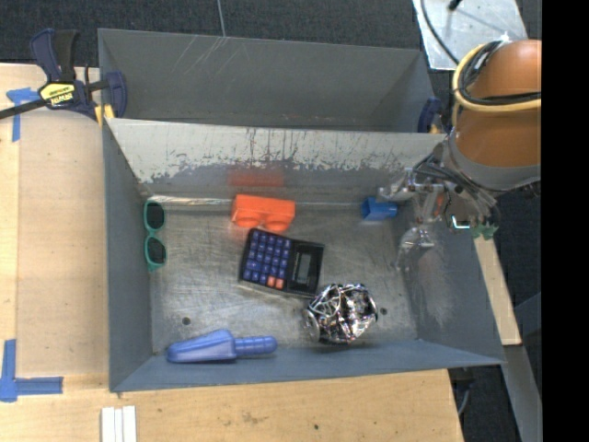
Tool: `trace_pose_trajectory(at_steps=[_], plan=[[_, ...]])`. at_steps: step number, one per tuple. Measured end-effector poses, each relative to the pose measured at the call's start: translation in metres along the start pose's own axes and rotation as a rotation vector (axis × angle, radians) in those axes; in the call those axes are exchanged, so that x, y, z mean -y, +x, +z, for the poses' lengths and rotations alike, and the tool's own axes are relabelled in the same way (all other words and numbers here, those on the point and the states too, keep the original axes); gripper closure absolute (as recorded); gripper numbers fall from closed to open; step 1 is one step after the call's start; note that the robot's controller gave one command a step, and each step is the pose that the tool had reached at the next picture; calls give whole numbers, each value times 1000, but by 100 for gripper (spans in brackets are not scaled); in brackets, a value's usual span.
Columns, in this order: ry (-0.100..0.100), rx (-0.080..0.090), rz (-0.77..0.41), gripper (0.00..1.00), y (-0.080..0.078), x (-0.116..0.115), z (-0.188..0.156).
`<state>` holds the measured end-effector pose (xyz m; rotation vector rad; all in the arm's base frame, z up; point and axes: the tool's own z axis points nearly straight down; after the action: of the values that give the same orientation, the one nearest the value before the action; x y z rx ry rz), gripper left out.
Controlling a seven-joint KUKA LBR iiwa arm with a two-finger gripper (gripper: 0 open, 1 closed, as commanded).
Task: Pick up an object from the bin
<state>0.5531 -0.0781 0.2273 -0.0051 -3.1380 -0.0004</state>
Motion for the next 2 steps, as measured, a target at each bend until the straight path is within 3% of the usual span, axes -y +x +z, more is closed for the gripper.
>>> trace_pose_trajectory(at_steps=[1, 2], plan=[[1, 8, -3, 0, -2, 0, -4], [1, 11, -38, 0, 21, -26, 80]])
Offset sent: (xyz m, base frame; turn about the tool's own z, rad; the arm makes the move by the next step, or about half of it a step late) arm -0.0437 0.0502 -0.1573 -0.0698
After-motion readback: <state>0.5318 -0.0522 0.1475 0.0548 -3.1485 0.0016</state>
